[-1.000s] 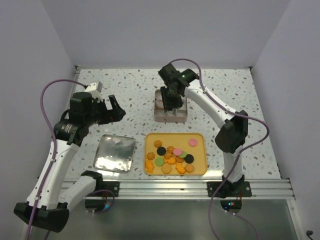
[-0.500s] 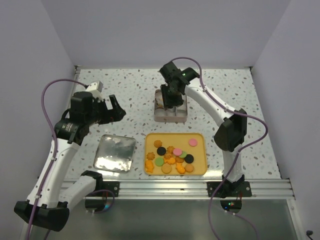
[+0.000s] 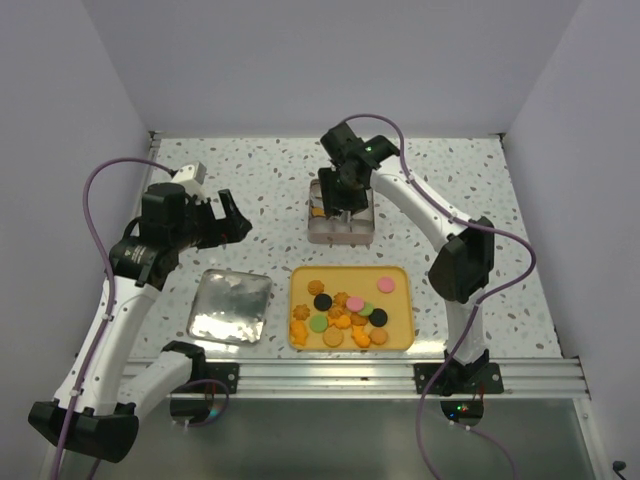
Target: Pack the cookies
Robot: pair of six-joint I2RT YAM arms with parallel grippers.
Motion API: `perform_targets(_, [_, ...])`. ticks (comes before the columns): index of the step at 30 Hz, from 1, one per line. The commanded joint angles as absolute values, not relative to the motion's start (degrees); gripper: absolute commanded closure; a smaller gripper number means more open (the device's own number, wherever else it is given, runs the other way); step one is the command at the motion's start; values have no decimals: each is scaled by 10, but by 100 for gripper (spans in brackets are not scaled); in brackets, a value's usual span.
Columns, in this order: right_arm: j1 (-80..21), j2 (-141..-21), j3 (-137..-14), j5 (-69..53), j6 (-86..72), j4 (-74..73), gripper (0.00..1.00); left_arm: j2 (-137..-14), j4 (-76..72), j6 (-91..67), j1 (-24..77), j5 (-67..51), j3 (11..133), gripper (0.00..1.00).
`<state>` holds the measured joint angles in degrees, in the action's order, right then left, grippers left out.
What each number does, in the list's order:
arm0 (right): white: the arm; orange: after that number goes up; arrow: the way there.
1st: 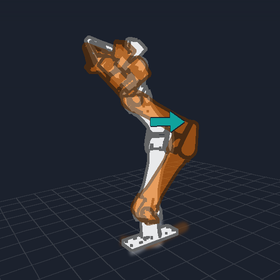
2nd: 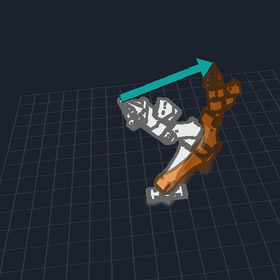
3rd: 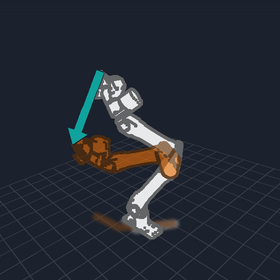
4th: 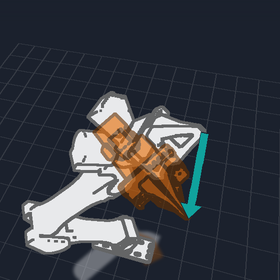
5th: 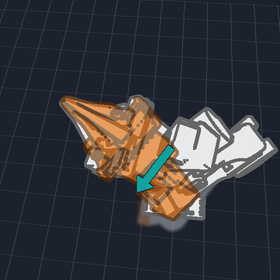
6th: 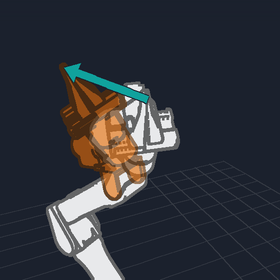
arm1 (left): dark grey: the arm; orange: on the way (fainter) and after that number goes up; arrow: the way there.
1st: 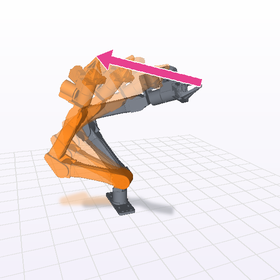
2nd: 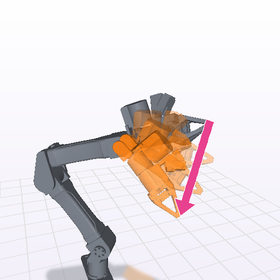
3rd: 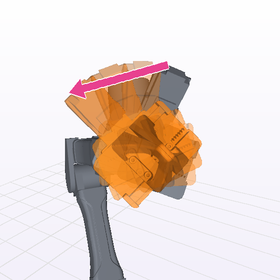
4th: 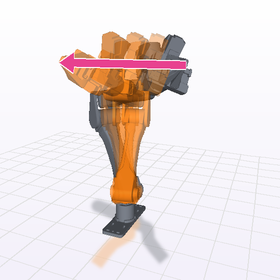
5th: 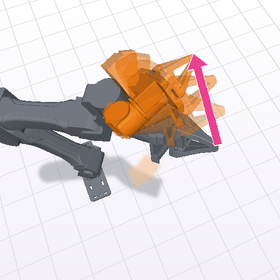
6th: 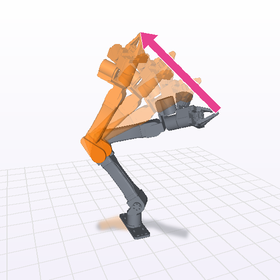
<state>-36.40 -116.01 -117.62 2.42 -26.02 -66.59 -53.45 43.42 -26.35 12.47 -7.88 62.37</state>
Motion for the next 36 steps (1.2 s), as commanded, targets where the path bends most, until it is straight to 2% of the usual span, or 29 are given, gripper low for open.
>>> perform_targets(1, [-360, -1146, -1178, 17, -251, -651, 44, -533, 431, -254, 127, -79, 643, 0])
perform_targets(10, [-360, -1107, -1185, 14, -258, -662, 45, -530, 433, -257, 127, -78, 644, 0])
perform_targets(19, [-362, -993, -1096, 2, -280, -657, 48, -532, 432, -257, 127, -79, 643, 0])
perform_targets(25, [-379, -892, -994, -47, -291, -647, 50, -526, 430, -257, 128, -81, 633, 0])
perform_targets(32, [-494, -799, -827, -35, -336, -631, 52, -518, 425, -259, 128, -87, 614, 0])
perform_targets(36, [-515, -751, -743, -43, -380, -600, 54, -509, 425, -265, 128, -91, 606, 0])
